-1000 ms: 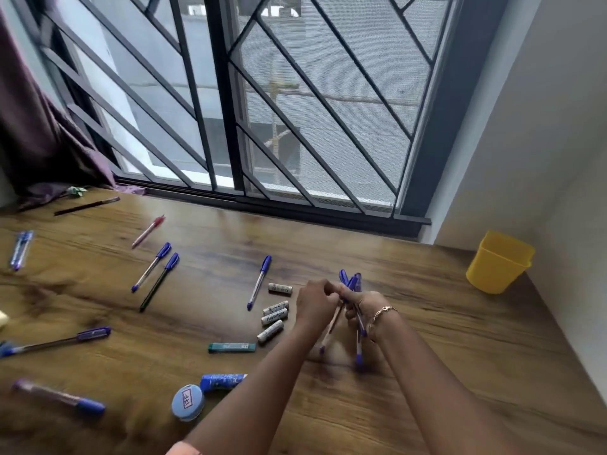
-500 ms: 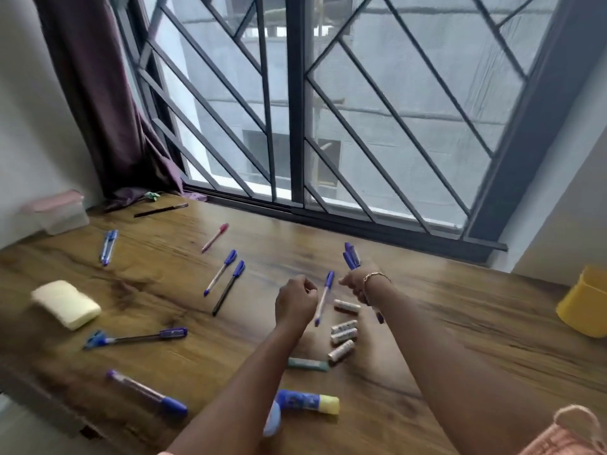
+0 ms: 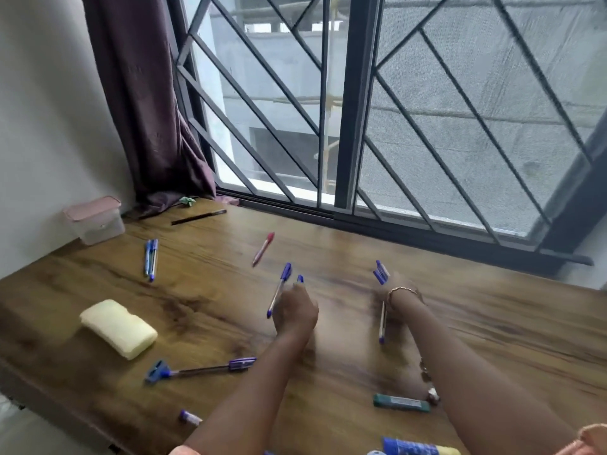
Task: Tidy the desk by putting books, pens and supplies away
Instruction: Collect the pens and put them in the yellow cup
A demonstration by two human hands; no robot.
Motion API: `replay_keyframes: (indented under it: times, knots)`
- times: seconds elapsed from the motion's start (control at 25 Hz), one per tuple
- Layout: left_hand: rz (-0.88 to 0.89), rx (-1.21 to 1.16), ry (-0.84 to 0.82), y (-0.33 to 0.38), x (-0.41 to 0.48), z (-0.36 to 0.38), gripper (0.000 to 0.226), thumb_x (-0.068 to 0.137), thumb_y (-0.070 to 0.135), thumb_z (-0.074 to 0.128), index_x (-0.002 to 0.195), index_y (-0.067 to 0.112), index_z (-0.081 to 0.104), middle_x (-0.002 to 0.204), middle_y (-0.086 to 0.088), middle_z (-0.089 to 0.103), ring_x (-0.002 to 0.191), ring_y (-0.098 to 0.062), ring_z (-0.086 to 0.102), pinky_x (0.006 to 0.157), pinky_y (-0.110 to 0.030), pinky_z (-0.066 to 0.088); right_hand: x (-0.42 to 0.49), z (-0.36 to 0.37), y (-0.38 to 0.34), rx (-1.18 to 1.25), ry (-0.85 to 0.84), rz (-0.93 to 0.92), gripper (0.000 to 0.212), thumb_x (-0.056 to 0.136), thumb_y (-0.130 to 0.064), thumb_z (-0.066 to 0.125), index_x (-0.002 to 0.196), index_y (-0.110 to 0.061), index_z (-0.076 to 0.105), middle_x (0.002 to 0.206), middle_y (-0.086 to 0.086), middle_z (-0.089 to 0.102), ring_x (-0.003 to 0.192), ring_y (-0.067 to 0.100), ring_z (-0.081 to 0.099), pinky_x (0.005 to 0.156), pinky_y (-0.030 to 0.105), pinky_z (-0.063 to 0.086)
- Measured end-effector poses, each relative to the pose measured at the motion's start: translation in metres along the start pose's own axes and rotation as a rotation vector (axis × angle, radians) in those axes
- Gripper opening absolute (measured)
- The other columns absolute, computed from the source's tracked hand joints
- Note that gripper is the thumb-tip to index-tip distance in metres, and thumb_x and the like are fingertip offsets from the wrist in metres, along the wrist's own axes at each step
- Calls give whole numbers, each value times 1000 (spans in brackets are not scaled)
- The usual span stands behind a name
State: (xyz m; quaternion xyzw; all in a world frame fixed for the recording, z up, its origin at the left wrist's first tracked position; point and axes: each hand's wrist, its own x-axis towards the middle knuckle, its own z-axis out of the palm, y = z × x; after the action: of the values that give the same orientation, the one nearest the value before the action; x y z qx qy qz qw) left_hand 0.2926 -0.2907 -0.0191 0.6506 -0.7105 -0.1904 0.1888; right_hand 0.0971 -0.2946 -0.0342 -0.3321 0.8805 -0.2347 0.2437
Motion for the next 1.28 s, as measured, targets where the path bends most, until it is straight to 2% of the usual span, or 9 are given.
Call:
replay_keyframes:
  times: [0.08,0.16,0.2,0.28,0.48,0.6,0.8,0.96,1.28]
  knots:
    - [-55,82,6,-8,10,0,29,92,19,47,118,7,54,122,-13,54,114,-28,53,92,-33,44,-1,-1,-18,72,-96,-2,26,82,-7,49,107,-3,56,97,14,63,96,30,63,89,37,51]
    - [-95,140,-21,-13,19,2,31,95,13,41,123,6,51,125,-12,54,116,-28,53,94,-32,44,-18,-6,-35,332,-187,55,6,83,-4,51,89,-5,50,66,12,59,55,22,64,59,28,57]
    - [-96,154,-42,-13,22,3,32,95,9,38,123,5,53,124,-13,57,115,-28,55,93,-32,45,-25,-6,-40,450,-231,83,7,86,-4,48,82,-8,45,53,10,57,37,16,58,43,19,47]
    - [-90,124,-77,-12,25,3,28,95,7,39,115,3,58,118,-15,61,110,-29,59,90,-34,47,-38,-5,-44,554,-329,121,16,91,-8,46,76,-12,41,34,1,50,22,10,47,37,13,29]
    - [18,-246,-152,6,20,-5,19,82,16,64,92,0,68,96,-17,70,93,-29,65,72,-29,46,-50,10,-48,732,-503,145,21,83,-21,67,74,-8,54,59,7,59,26,4,36,32,12,31]
    - [85,-467,-242,16,15,-8,8,79,12,65,82,6,69,83,-14,70,82,-29,67,71,-36,52,-53,15,-52,779,-531,158,18,84,-15,65,71,-8,54,41,1,57,26,4,41,30,12,33]
    - [-79,-60,12,-9,44,-17,25,88,25,58,105,7,62,109,-13,65,102,-30,62,81,-32,48,-52,10,-44,796,-473,187,21,91,-22,55,73,-11,53,38,0,58,29,8,49,34,14,34]
    - [-166,186,-88,-21,52,-13,29,93,12,47,121,7,53,126,-13,57,116,-28,56,90,-34,47,-56,6,-40,923,-593,271,25,91,-25,56,71,-10,51,40,1,53,39,17,63,50,24,50]
    - [-1,-243,-169,14,27,-13,18,82,19,61,91,4,69,97,-13,70,95,-29,65,74,-29,47,-59,7,-41,1134,-665,241,17,94,-10,49,82,-1,57,58,9,69,41,15,63,36,16,46]
